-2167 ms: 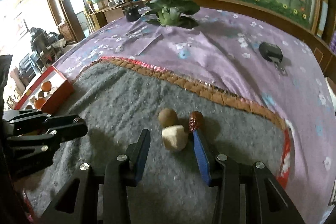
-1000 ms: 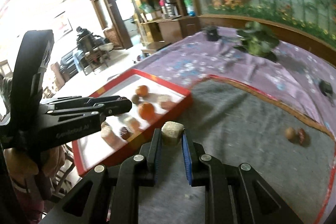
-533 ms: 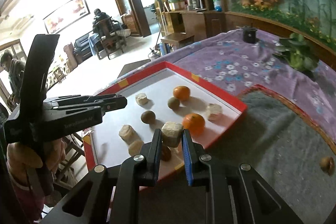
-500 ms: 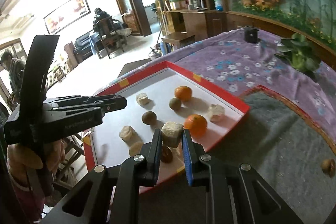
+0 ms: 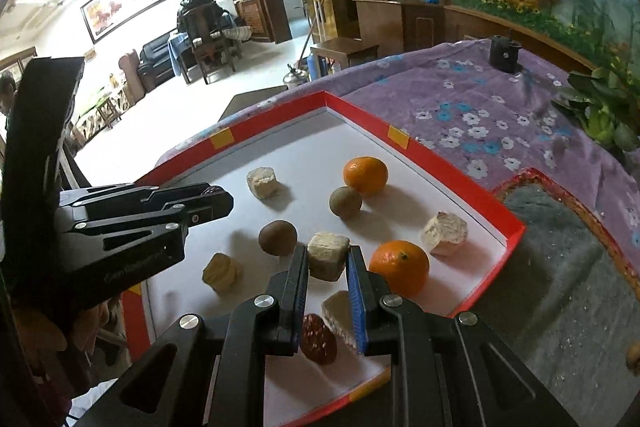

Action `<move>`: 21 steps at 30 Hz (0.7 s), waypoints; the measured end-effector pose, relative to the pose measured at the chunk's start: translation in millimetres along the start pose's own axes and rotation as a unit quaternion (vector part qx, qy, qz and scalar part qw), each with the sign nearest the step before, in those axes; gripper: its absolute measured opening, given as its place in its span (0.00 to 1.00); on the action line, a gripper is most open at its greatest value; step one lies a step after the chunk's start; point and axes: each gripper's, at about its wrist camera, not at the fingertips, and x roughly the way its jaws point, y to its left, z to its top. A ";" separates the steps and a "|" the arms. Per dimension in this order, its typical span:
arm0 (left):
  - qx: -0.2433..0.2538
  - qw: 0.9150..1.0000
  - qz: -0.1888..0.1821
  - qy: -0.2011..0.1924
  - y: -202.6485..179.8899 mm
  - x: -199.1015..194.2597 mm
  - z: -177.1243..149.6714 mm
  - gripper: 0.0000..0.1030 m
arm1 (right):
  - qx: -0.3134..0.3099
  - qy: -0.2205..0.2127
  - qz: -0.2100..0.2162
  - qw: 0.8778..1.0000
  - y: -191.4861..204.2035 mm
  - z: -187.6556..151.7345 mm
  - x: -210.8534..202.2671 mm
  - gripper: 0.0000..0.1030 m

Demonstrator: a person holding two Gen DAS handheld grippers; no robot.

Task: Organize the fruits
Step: 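Carry the date and beige cube into the white tray and open both grippers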

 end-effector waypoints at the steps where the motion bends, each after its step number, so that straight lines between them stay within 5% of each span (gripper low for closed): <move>1: 0.000 1.000 -0.001 0.001 0.1 1.3 -0.2 0.19 | -0.002 0.002 -0.001 1.000 0.1 0.9 3.1 0.18; 10: -0.005 1.000 0.020 0.006 0.9 5.2 -1.4 0.19 | 0.016 0.004 0.015 1.000 -6.1 -0.1 13.0 0.23; 12: -0.012 1.000 0.021 0.006 2.3 4.8 -0.4 0.27 | 0.020 0.001 0.022 1.000 -7.0 -1.0 10.1 0.29; 14: -0.017 1.000 0.023 -0.001 1.5 1.6 0.5 0.50 | 0.021 -0.003 0.022 1.000 -6.7 -3.5 4.7 0.30; 21: -0.009 1.000 0.021 -0.018 -15.3 -13.4 3.9 0.52 | 0.037 -0.027 0.021 0.999 -14.2 -15.8 -27.5 0.30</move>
